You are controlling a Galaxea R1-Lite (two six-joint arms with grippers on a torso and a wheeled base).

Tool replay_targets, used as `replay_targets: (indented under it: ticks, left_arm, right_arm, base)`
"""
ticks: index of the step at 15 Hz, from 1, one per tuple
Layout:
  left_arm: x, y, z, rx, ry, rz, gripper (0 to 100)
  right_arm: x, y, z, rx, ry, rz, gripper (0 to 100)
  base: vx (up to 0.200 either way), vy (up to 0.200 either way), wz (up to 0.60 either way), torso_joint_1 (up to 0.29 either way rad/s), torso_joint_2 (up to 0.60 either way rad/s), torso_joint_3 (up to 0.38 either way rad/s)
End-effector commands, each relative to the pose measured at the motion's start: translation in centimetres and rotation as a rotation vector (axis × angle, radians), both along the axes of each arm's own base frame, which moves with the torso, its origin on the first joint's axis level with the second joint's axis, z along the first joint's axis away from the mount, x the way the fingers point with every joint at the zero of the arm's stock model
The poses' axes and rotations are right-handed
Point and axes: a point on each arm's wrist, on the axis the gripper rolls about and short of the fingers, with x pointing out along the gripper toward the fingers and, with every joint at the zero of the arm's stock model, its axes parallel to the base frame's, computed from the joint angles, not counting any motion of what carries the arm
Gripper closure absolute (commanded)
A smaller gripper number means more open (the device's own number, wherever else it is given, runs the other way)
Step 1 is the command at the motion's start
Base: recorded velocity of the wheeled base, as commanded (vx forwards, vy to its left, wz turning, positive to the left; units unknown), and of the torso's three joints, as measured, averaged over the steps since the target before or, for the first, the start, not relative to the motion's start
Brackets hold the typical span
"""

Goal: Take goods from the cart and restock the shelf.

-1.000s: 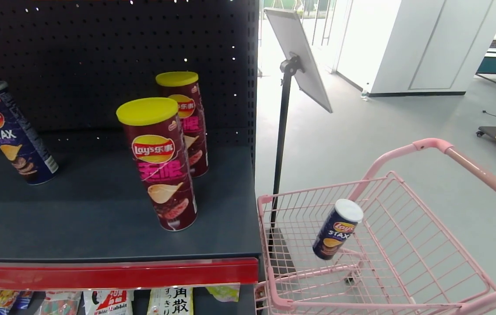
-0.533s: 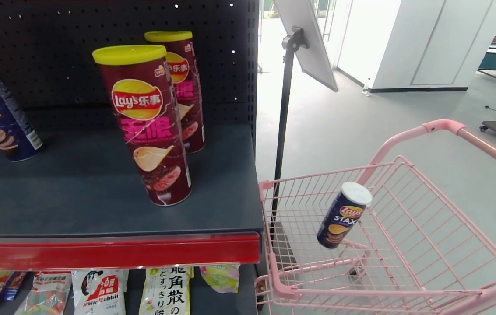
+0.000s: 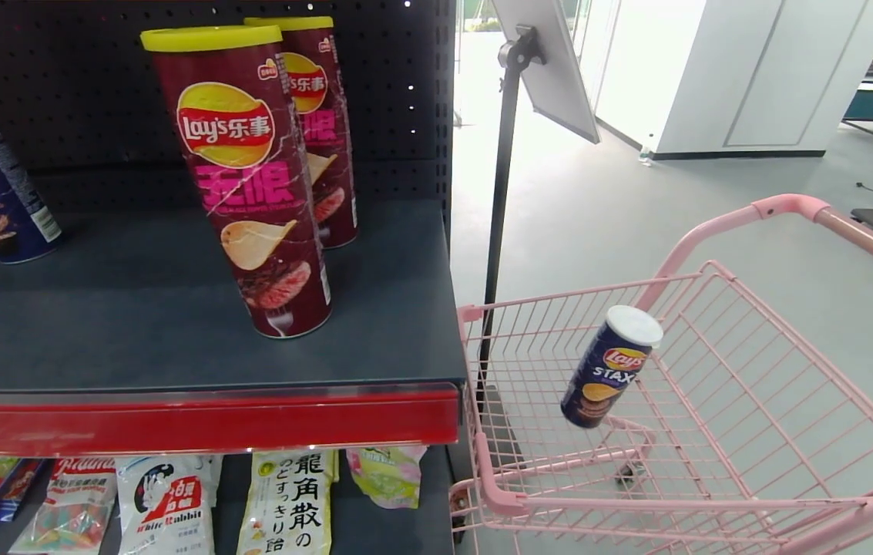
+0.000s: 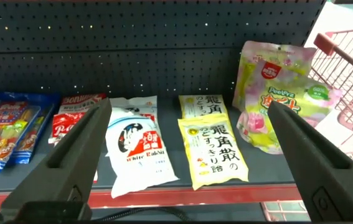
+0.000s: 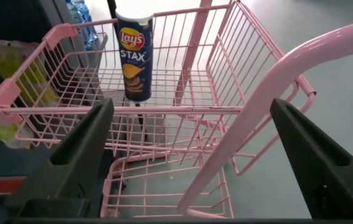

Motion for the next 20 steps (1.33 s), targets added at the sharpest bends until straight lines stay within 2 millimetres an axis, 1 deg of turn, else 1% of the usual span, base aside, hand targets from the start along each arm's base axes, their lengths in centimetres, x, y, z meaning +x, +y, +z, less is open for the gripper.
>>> replay_targets:
  ticks: [1,5,6,7,8,9,10,12,13,14,15,16,17,18,19,20]
  left_arm:
    - [0.0,0.0,0.0,-0.001,0.001,0.001,0]
    - [0.0,0.0,0.0,-0.002,0.001,0.001,0]
    - [0.0,0.0,0.0,-0.001,0.001,0.001,0]
    - [0.0,0.0,0.0,-0.002,0.001,0.001,0]
    - [0.0,0.0,0.0,-0.002,0.001,0.001,0]
    - [0.0,0.0,0.0,-0.002,0.001,0.001,0]
    - [0.0,0.0,0.0,-0.002,0.001,0.001,0]
    - [0.0,0.0,0.0,-0.002,0.001,0.001,0]
    - [0.0,0.0,0.0,-0.002,0.001,0.001,0]
    - [0.0,0.0,0.0,-0.002,0.001,0.001,0]
    - [0.0,0.0,0.0,-0.002,0.001,0.001,0]
    - [0.0,0.0,0.0,-0.002,0.001,0.001,0]
    - [0.0,0.0,0.0,-0.002,0.001,0.001,0]
    - [0.0,0.0,0.0,-0.002,0.001,0.001,0]
    - [0.0,0.0,0.0,-0.002,0.001,0.001,0]
    - [0.0,0.0,0.0,-0.002,0.001,0.001,0]
  right_arm:
    - [0.0,0.0,0.0,-0.001,0.004,0.004,0]
    - [0.0,0.0,0.0,-0.007,-0.003,0.022,0]
    - [-0.4,0.1,2.4,-0.027,-0.081,0.049,0]
    - [-0.3,0.1,5.5,-0.046,-0.082,0.091,0]
    - [0.9,0.2,8.7,-0.052,-0.057,0.108,0]
    - [1.5,0.2,11.3,-0.046,-0.074,0.112,0]
    - [2.6,0.2,13.5,-0.045,-0.071,0.128,0]
    - [4.8,0.6,17.7,-0.052,-0.079,0.273,0]
    - [5.7,0.8,18.6,-0.055,-0.071,0.296,0]
    - [8.2,1.0,20.4,-0.057,-0.054,0.318,0]
    - [10.2,1.2,21.3,-0.052,-0.047,0.323,0]
    - [12.0,1.4,21.5,-0.058,-0.043,0.345,0]
    - [14.0,1.4,21.0,-0.062,0.004,0.365,0]
    - [14.9,1.2,20.6,-0.067,0.031,0.369,0]
    - [16.8,0.2,19.6,-0.104,0.089,0.369,0]
    - [19.1,-1.5,18.0,-0.186,0.152,0.395,0]
  base:
    - [0.000,0.000,0.00,0.000,0.00,0.000]
    - [0.000,0.000,0.00,0.000,0.00,0.000]
    - [0.000,0.000,0.00,0.000,0.00,0.000]
    - [0.000,0.000,0.00,0.000,0.00,0.000]
    - [0.000,0.000,0.00,0.000,0.00,0.000]
    - [0.000,0.000,0.00,0.000,0.00,0.000]
    - [0.000,0.000,0.00,0.000,0.00,0.000]
    - [0.000,0.000,0.00,0.000,0.00,0.000]
    - [0.000,0.000,0.00,0.000,0.00,0.000]
    - [0.000,0.000,0.00,0.000,0.00,0.000]
    - [0.000,0.000,0.00,0.000,0.00,0.000]
    - [0.000,0.000,0.00,0.000,0.00,0.000]
    - [0.000,0.000,0.00,0.000,0.00,0.000]
    - [0.000,0.000,0.00,0.000,0.00,0.000]
    - [0.000,0.000,0.00,0.000,0.00,0.000]
    - [0.000,0.000,0.00,0.000,0.00,0.000]
